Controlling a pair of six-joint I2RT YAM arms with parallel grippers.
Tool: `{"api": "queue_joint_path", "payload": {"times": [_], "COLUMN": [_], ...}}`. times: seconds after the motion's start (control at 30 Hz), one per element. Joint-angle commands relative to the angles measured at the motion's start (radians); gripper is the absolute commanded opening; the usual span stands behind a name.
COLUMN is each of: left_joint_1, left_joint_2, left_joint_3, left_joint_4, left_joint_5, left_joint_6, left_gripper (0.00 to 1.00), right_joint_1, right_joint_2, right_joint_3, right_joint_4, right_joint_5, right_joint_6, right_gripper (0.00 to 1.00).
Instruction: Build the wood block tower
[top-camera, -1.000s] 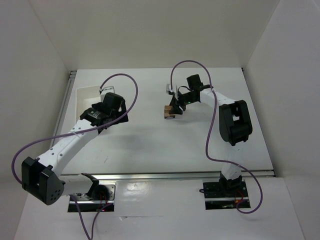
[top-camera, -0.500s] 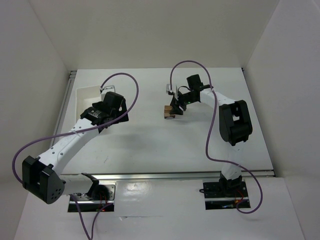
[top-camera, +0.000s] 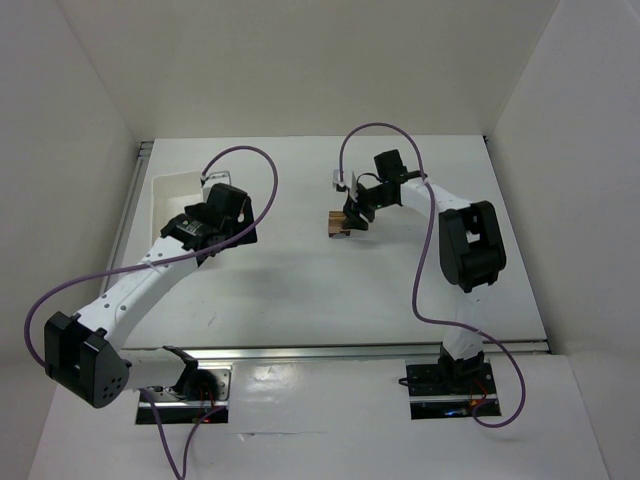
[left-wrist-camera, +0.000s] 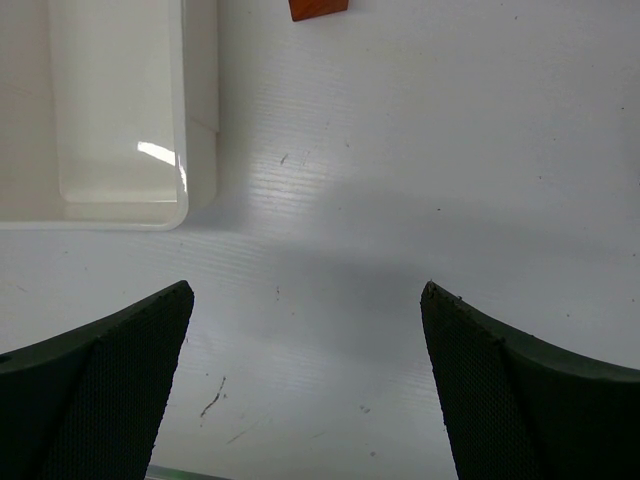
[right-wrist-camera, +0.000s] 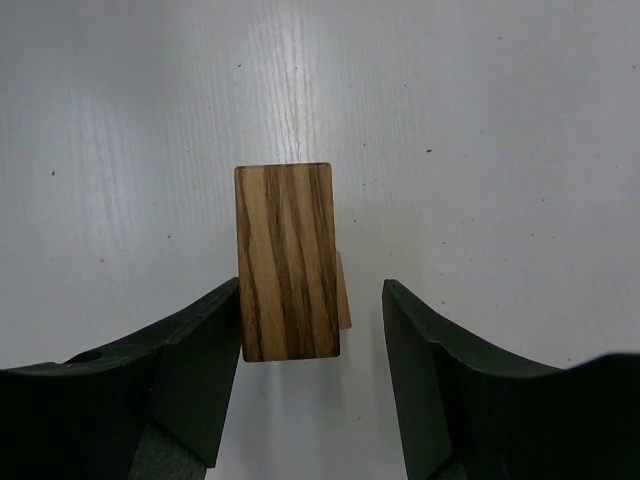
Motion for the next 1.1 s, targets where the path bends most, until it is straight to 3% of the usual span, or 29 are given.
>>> {"api": "queue_joint_path", "payload": {"times": [0.0,0.7,0.87,1.07], "left_joint_1": [0.005,0.005,0.005,0.016], "left_joint_2": [0.003,0.003,0.026,0.153], "left_joint_3": [0.035,0.044,0.044,0.092], "left_joint_4": [0.016,0.037,0.111,0.264], "left_joint_5": [0.006,0.016,0.036,0.127], "left_joint_6": [0.008,0.027,0.088,0.321], "left_gripper": [1.00,1.00,1.00,1.00], "right_joint_1": [-0.016,-0.016,-0.016,-0.016], "right_joint_2": [-0.065,-0.083,-0.114,-0.223], "right_joint_3": [-0.019,-0.019,-0.019,-0.065], "right_joint_4": [0.028,0.047,0.027,0.040], "right_joint_5": [0.012,0.031,0.020,0.020], "right_joint_6": [-0.001,-0.001,-0.001,-0.012], "right_gripper": [0.64,0.64,0.70,0.77]}}
